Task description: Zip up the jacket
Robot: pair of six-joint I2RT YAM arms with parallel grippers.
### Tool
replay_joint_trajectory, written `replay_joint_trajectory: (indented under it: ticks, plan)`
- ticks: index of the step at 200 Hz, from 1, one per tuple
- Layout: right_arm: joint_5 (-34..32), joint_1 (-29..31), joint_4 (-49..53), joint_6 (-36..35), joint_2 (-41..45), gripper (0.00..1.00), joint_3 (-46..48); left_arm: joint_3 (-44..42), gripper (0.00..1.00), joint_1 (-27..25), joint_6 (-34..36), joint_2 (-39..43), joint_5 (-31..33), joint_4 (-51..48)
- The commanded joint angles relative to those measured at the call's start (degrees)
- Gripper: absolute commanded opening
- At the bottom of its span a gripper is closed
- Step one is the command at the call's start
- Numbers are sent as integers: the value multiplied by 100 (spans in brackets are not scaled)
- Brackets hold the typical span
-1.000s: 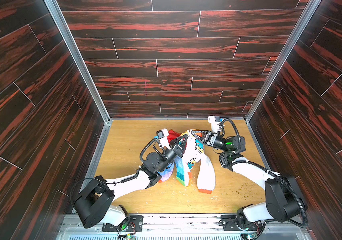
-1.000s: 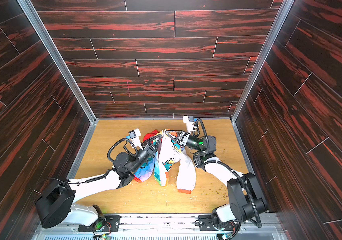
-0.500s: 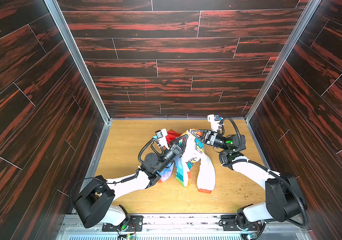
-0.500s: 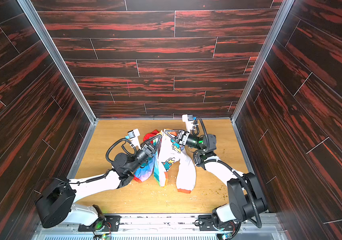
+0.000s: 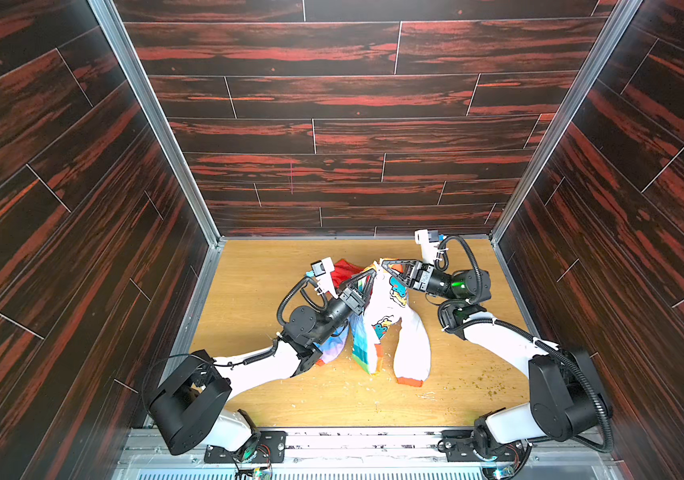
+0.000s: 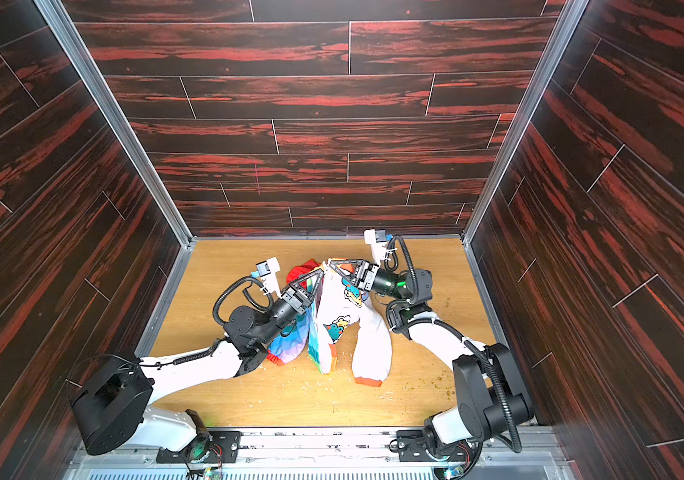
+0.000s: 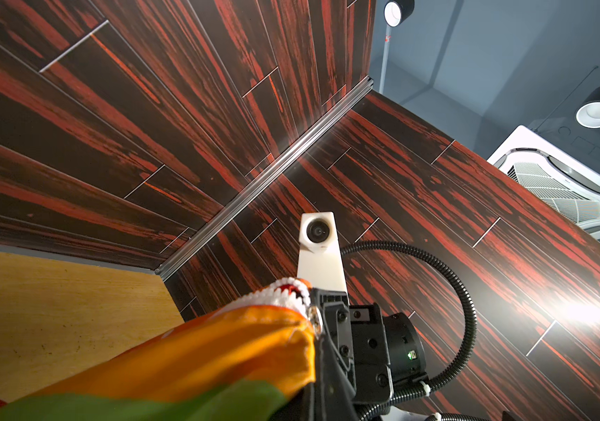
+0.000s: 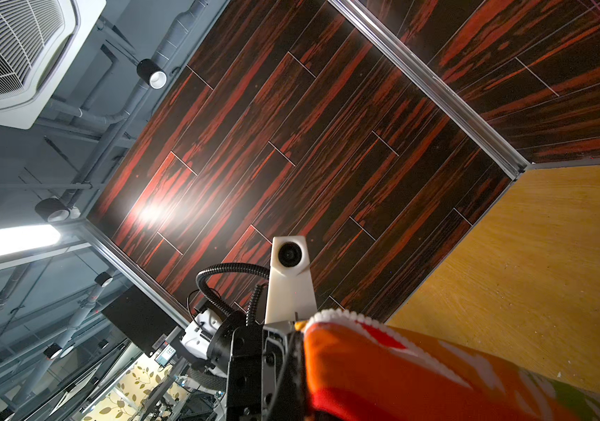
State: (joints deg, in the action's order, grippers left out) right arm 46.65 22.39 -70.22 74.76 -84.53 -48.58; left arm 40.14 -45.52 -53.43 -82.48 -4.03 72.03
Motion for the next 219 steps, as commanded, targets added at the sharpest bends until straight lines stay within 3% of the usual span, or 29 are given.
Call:
replay_joint_trajectory:
  ticks: [1,50,96,120,159,219]
  plan:
    - [-321,-119,-90,20,-12,0,-352,-181,0,-80,53,48,-454,-305]
    - [-494,-215,336,149,89,0,-383,-220,0,-80,446,332,-620,-1296]
    - [-787,-214,552,10,69,0,-153,-109,0,-82,219,77,-929,-706]
    - [-892,-218,578,26,33,0,-157,-56,0,-92,201,18,-1193,-852]
    - [-1122,-218,1078,-163,120,0,-110,-270,0,-123,187,131,-1156,-831]
    - [-694,-217,1903,-674,222,0,224,-431,0,-115,186,162,-485,-1099]
